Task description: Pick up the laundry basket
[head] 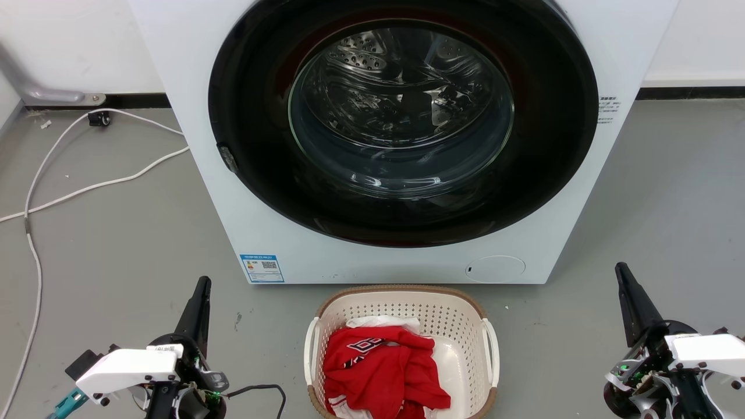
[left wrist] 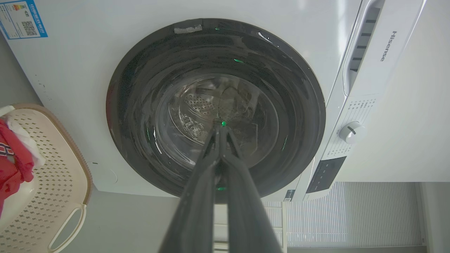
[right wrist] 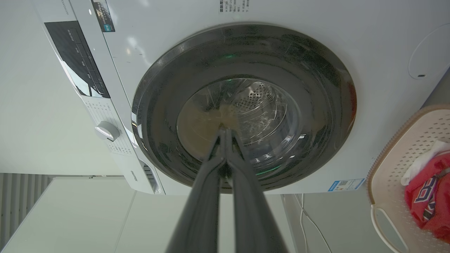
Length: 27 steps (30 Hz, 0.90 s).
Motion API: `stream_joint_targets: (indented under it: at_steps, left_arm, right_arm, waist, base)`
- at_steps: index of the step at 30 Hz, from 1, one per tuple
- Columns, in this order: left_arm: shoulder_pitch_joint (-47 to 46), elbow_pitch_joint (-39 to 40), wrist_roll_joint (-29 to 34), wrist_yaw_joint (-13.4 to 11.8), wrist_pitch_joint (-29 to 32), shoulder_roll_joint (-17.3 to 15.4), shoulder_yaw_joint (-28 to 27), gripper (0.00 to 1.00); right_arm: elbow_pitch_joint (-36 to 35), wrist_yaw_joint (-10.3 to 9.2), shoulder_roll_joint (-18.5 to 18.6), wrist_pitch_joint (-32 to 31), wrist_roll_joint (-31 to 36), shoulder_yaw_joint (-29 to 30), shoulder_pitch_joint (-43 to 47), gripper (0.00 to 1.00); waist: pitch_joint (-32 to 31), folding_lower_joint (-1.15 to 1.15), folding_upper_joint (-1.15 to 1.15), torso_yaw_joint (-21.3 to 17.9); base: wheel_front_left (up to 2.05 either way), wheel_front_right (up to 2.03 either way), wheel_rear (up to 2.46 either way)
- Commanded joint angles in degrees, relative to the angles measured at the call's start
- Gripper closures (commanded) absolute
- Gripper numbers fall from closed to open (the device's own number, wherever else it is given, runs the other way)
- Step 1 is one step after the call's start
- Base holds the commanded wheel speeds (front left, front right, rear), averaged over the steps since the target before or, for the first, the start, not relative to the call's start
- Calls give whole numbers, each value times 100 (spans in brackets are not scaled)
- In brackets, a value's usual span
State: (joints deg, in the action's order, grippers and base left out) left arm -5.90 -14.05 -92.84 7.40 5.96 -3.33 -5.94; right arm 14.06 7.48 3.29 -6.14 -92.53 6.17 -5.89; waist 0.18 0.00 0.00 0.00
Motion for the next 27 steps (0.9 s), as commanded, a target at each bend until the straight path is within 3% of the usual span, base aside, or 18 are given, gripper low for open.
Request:
stream_joint_targets:
  at_steps: [1, 26, 27]
  left_arm:
    - [-59, -8, 42, 16, 29, 2, -16, 100]
    - [-62, -8, 42, 16, 40, 16, -33, 100]
    - [-1, -2, 33, 0, 19, 11, -19, 0]
  right_arm:
    - [5, 2, -21, -16, 26, 10, -64, 100]
    - [6, 2, -29, -30, 34, 22, -65, 100]
    - [2, 0, -10, -5, 22, 13, -1, 0]
  waist:
    - [0, 0, 0, 0]
    - [0, 0, 0, 0]
    - [0, 0, 0, 0]
  base:
    - [0, 0, 0]
    - [0, 0, 0]
    - [0, 0, 0]
